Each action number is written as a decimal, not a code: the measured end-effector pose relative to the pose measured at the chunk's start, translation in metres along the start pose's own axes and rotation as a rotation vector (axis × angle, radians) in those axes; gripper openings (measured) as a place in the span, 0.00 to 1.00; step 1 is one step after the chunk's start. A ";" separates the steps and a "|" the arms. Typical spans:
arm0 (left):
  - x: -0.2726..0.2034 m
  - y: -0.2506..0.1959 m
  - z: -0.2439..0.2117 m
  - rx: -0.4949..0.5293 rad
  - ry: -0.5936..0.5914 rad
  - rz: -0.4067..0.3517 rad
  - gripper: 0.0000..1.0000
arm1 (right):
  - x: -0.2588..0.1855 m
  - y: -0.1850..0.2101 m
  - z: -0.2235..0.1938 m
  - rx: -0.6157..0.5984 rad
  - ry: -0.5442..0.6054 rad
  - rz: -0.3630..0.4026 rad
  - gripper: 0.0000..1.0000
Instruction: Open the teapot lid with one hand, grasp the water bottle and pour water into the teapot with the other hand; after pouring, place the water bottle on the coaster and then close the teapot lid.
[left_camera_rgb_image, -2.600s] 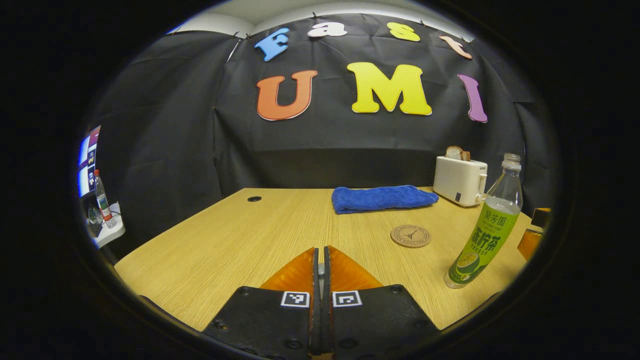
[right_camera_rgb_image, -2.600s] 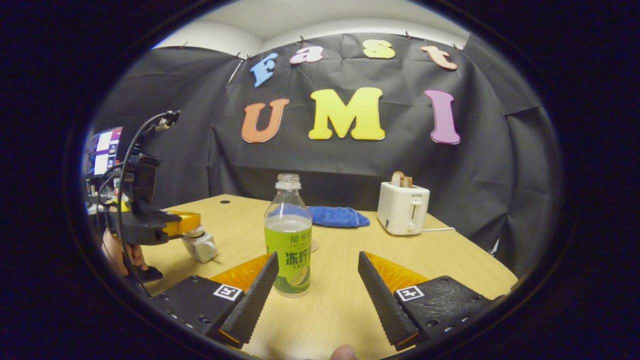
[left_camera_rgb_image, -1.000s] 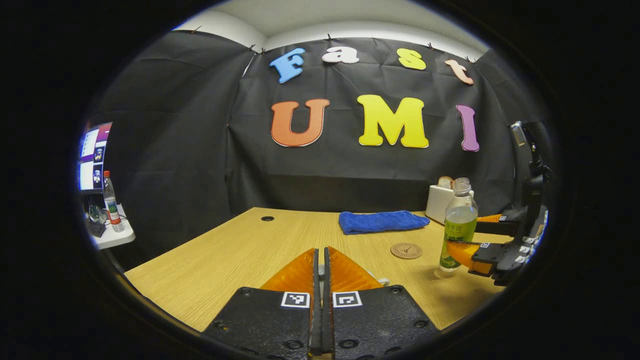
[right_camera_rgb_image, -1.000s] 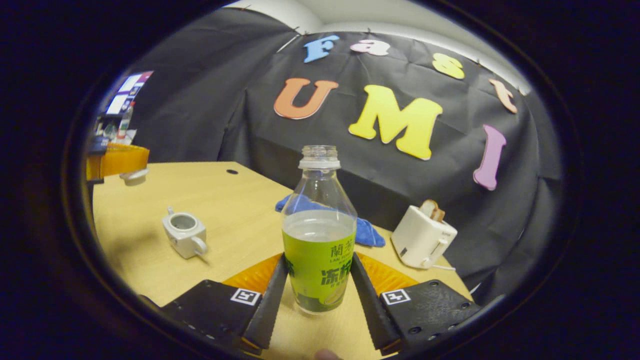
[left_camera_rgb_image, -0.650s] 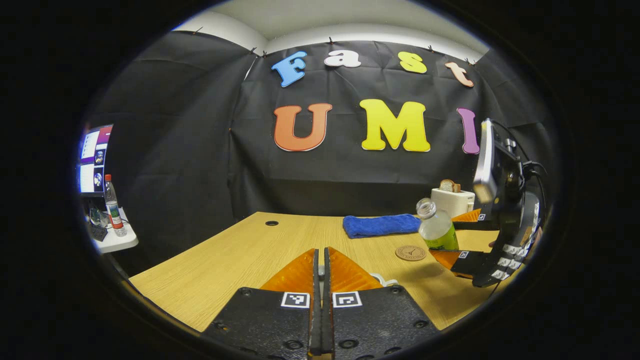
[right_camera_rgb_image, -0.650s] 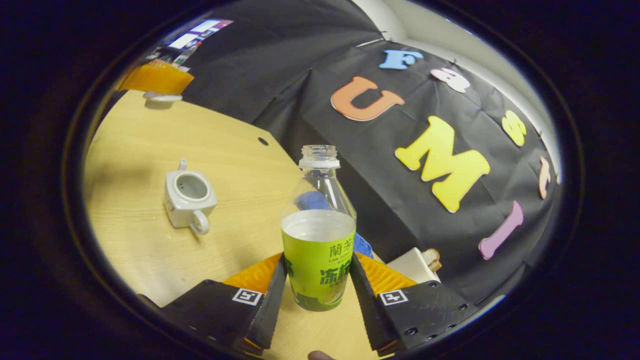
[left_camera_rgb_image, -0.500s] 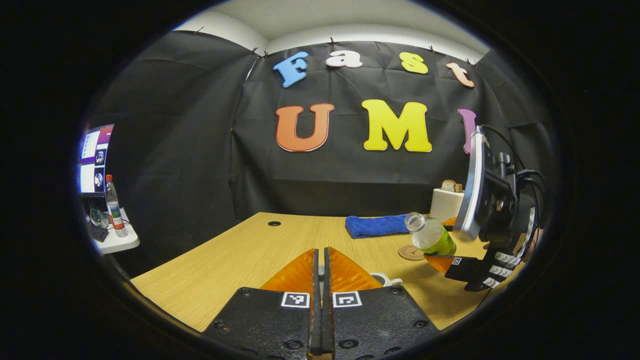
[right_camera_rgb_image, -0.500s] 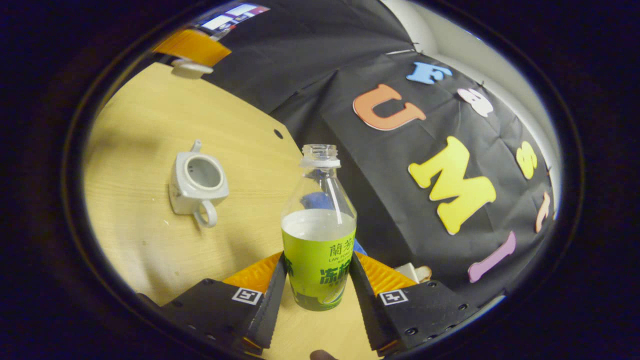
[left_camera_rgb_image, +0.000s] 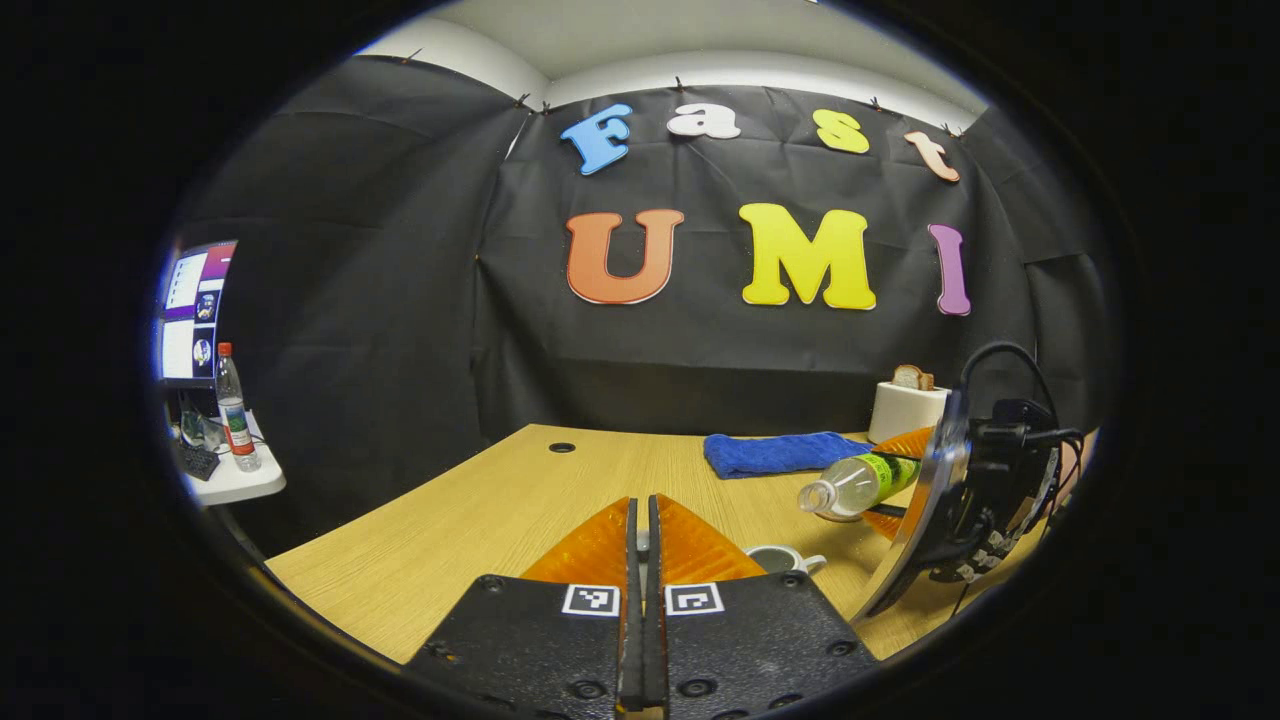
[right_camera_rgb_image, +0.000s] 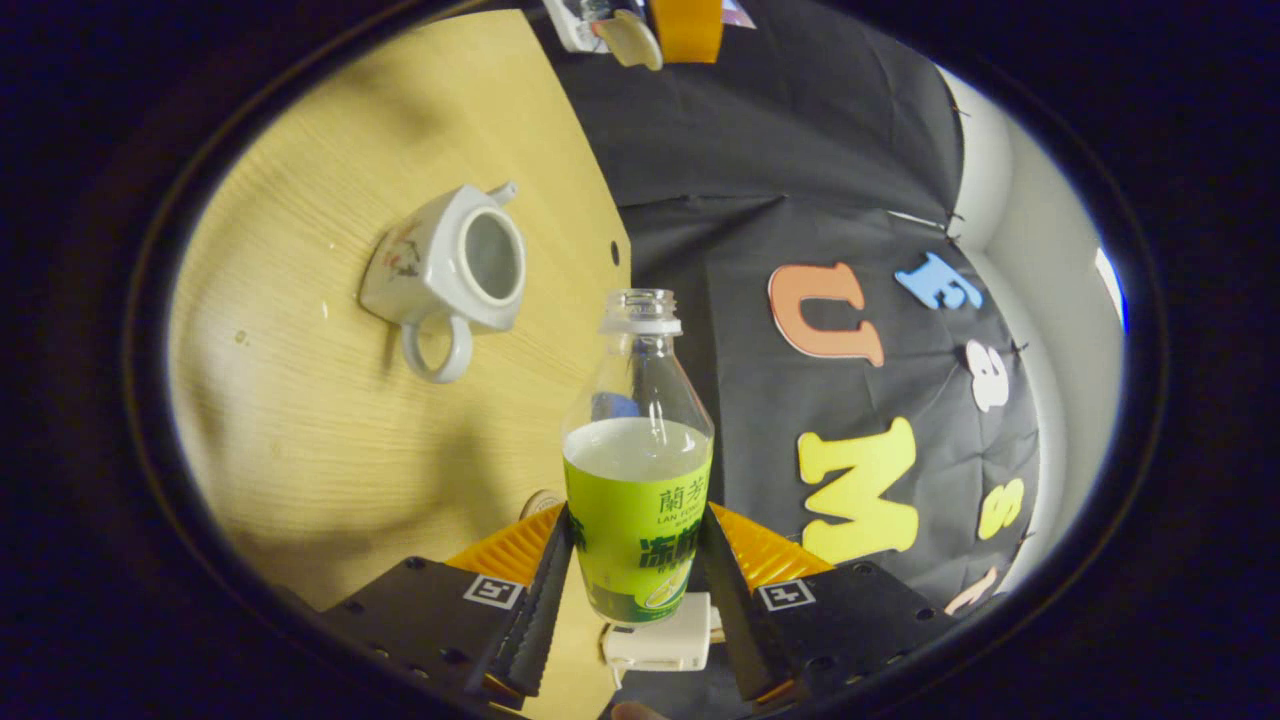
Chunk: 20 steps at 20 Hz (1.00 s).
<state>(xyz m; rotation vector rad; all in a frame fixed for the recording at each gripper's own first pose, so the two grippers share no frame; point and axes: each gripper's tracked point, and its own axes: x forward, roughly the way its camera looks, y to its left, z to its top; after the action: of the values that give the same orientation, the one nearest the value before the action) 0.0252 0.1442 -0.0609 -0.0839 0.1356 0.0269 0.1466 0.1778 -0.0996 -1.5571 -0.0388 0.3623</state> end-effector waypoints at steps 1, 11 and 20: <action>0.001 0.000 0.000 -0.001 0.002 0.004 0.02 | -0.001 0.000 0.004 -0.035 -0.010 -0.002 0.70; -0.004 0.004 0.002 -0.020 0.006 -0.001 0.02 | -0.010 -0.005 0.020 -0.326 -0.064 -0.068 0.70; -0.007 0.010 0.005 -0.015 0.005 0.004 0.02 | -0.007 -0.023 0.026 -0.488 -0.090 -0.140 0.70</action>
<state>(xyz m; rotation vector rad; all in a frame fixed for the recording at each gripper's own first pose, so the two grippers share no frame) 0.0184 0.1547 -0.0558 -0.0983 0.1408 0.0313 0.1379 0.2023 -0.0752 -2.0047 -0.3250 0.3265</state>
